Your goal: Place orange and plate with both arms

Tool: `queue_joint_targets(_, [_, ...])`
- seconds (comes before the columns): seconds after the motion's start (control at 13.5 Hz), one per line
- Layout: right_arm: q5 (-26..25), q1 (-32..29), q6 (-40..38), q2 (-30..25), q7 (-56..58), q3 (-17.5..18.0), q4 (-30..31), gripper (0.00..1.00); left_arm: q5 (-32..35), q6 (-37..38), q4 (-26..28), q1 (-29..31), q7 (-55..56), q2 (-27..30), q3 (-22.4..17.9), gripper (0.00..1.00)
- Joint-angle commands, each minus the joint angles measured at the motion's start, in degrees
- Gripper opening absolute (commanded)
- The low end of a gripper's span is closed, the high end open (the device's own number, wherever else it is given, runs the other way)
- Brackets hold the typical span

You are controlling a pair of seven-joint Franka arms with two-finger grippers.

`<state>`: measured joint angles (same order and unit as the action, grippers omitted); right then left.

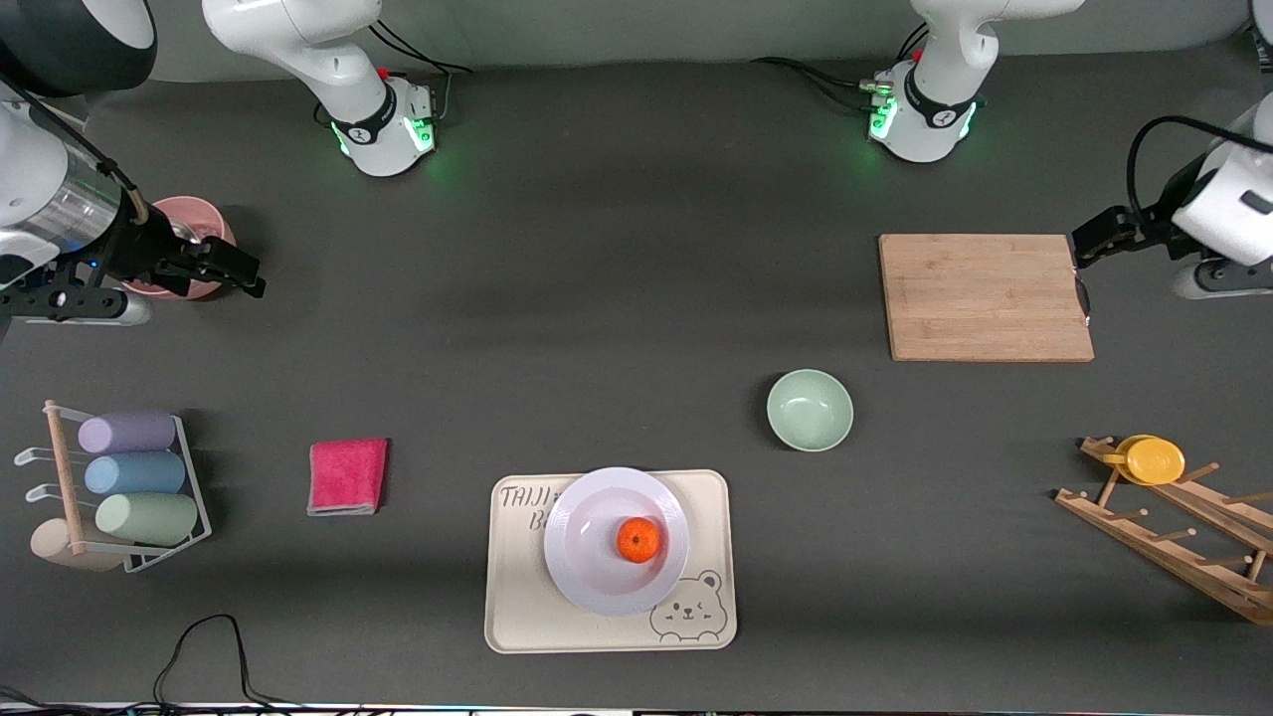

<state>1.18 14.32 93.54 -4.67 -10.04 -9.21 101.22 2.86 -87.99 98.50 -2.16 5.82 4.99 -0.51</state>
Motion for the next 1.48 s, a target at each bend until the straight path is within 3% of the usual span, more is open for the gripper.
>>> queue_joint_targets(0.0, [-2.8,0.8,-0.8,-1.8,-0.6,-0.4,1.6,1.0,-0.8,0.5,1.0,-0.4,-0.4,1.0,-1.4,1.0])
queue_joint_targets(0.15, [-2.8,-2.0,-0.6,-1.9,0.2,0.4,1.5,1.0,-0.6,0.4,0.6,0.0,-0.4,0.7,-1.1,1.0])
queue_joint_targets(0.45, [-0.1,-15.7,-1.1,-2.0,3.9,9.7,0.7,1.0,-0.3,0.5,0.4,0.0,-0.4,0.5,-1.1,1.0])
queue_joint_targets(1.41, [0.3,-15.3,-0.2,0.8,3.8,10.1,-2.3,1.0,-0.2,0.7,-0.4,-0.1,-0.2,0.1,-1.2,1.0])
